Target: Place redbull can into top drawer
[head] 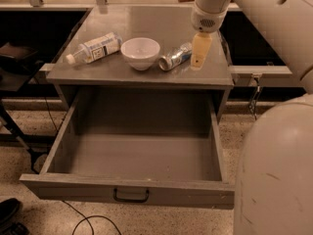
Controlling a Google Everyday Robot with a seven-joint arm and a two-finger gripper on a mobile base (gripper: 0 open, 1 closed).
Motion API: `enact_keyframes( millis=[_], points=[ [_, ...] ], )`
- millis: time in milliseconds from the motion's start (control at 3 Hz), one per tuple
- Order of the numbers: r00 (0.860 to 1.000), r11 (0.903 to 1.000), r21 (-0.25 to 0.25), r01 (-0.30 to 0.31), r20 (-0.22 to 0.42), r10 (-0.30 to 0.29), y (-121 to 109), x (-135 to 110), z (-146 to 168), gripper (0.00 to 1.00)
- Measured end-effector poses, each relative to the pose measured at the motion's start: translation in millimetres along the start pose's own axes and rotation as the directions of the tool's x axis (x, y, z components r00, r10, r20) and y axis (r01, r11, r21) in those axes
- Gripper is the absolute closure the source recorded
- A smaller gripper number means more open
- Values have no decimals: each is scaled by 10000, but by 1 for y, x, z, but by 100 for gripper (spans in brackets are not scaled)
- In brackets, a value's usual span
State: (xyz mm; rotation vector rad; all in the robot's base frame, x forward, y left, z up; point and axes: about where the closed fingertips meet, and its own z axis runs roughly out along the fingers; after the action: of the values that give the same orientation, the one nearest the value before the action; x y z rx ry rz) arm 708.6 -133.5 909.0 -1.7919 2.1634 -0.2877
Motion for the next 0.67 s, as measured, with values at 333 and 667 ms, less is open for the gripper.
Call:
enact_keyframes(
  millis=[333, 667],
  points=[
    [9998, 9992, -399, 98, 180, -91, 10, -15, 14, 0],
    [9993, 9972, -733, 130, 368, -104, 14, -21, 18, 0]
  ],
)
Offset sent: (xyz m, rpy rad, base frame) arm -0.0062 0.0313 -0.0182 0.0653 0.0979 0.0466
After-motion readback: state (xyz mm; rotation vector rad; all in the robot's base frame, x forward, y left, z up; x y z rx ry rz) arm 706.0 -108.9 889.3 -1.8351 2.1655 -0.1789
